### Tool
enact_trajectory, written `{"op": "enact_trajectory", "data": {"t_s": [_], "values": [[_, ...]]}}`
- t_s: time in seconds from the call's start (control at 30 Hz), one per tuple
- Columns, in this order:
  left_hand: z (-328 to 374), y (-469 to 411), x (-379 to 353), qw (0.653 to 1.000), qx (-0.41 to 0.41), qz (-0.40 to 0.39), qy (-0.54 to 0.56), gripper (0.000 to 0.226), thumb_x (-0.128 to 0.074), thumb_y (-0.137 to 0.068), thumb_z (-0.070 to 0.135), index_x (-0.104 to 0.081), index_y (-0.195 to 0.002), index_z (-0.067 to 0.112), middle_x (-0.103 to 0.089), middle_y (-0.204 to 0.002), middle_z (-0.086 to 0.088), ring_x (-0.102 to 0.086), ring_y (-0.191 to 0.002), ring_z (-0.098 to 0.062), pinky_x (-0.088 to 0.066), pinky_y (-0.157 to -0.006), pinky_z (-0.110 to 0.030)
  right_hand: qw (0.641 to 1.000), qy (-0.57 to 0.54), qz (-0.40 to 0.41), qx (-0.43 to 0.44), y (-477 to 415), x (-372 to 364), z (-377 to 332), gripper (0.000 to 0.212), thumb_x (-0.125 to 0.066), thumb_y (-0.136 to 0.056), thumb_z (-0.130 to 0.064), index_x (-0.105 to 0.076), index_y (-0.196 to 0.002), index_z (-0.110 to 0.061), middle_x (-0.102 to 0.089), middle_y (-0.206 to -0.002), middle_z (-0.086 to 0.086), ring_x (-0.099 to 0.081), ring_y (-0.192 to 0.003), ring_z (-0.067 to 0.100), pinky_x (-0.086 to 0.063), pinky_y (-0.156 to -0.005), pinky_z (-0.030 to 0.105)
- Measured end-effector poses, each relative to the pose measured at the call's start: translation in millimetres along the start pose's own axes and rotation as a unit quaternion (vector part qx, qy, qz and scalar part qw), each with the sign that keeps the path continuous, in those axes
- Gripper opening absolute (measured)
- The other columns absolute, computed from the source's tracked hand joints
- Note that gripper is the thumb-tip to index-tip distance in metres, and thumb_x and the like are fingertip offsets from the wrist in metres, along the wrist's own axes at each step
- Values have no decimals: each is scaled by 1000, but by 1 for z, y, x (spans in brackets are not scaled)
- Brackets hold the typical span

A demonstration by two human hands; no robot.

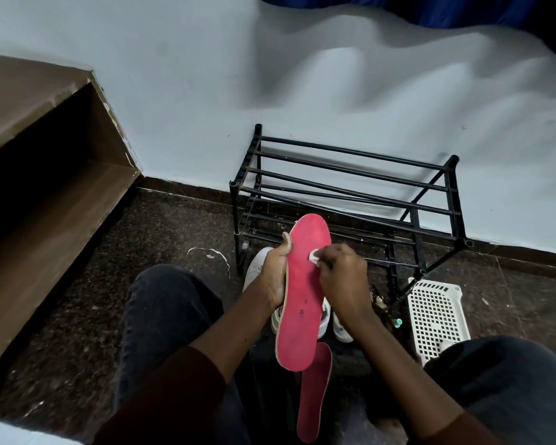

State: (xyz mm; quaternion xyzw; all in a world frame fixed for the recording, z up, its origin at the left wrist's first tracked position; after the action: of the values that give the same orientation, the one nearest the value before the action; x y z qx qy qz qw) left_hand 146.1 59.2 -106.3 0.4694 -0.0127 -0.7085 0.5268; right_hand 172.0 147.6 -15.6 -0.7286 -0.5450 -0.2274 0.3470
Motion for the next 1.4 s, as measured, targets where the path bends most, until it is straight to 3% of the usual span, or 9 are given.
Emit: {"op": "enact_trajectory", "data": {"t_s": [0.17, 0.37, 0.6, 0.8, 0.9, 1.0, 1.13, 1.3, 1.4], "values": [[0, -3, 2, 1000, 3, 10, -2, 66, -21, -96, 56, -60, -102, 4, -73, -84, -11, -69, -78, -23, -53, -74, -34, 997, -33, -43, -46, 12, -1, 9, 16, -66, -75, 6, -74, -85, -4, -69, -90, 9, -65, -81, 20, -41, -78, 12], [-10, 0, -9, 1000, 14, -26, 8, 66, -22, -98, 50, -70, -92, 5, -72, -78, -10, -71, -70, -20, -58, -65, -27, 999, 26, 46, -8, -27, 12, -4, 15, -62, -81, 1, -72, -93, 1, -64, -90, 18, -61, -81, 30, -38, -74, 20], [-11, 2, -6, 999, 14, -29, 17, 73, -20, -98, 52, -75, -87, 6, -72, -84, -12, -71, -76, -22, -58, -69, -29, 999, 4, 27, -31, -37, 8, -3, 21, -58, -82, 4, -71, -97, 0, -64, -96, 17, -61, -87, 28, -31, -74, 10], [-5, 1, 0, 1000, 2, -11, 12, 78, -21, -93, 63, -55, -119, -2, -59, -121, -22, -61, -104, -30, -41, -100, -42, 1000, -11, -22, 6, 24, -8, -12, 21, -64, -73, 10, -74, -86, -4, -66, -87, 12, -63, -77, 24, -31, -72, 6], [-7, 1, -7, 999, 7, -46, 10, 83, -21, -91, 66, -45, -134, -1, -52, -133, -21, -52, -120, -31, -36, -108, -42, 998, 17, -25, 50, 25, -9, -12, 22, -66, -70, 11, -73, -85, -4, -64, -82, 12, -63, -72, 26, -37, -69, 14], [-10, 2, -5, 1000, 13, -17, -16, 70, -21, -96, 55, -67, -105, 3, -71, -92, -12, -69, -85, -22, -56, -77, -29, 997, 52, 9, 57, 2, -3, -7, 18, -63, -76, 9, -72, -89, 0, -62, -84, 15, -60, -74, 30, -41, -67, 26], [-12, 4, -14, 999, -20, -42, -22, 75, -18, -102, 38, -77, -65, 10, -72, -68, -4, -70, -62, -13, -55, -57, -21, 996, 56, 62, 15, -35, 6, 0, 19, -55, -83, 5, -71, -94, 1, -61, -90, 18, -59, -80, 31, -44, -72, 31], [-11, -4, -6, 998, -4, -60, 30, 74, -20, -98, 50, -77, -78, 7, -72, -78, -10, -71, -74, -20, -57, -66, -25, 998, 30, 19, 44, -15, -9, -9, 18, -60, -79, 5, -71, -92, -1, -62, -89, 13, -60, -80, 27, -36, -72, 18], [-9, 2, -13, 995, 5, -87, 57, 82, -18, -93, 60, -73, -97, 0, -71, -101, -14, -70, -91, -25, -57, -77, -33, 996, -6, -27, 80, 19, -17, -18, 21, -63, -75, 9, -72, -90, -2, -64, -87, 11, -62, -77, 24, -36, -71, 13]]}}
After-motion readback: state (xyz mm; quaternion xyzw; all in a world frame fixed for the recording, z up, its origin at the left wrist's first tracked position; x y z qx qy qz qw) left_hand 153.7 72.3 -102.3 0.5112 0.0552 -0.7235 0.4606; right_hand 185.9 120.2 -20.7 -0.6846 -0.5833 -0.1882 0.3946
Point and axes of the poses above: each hand's wrist, its own y-axis away from the middle knuckle, its own x-axis out of the back of the hand, z = x × y, the point moved 7 cm from there along -y, towards the middle knuckle
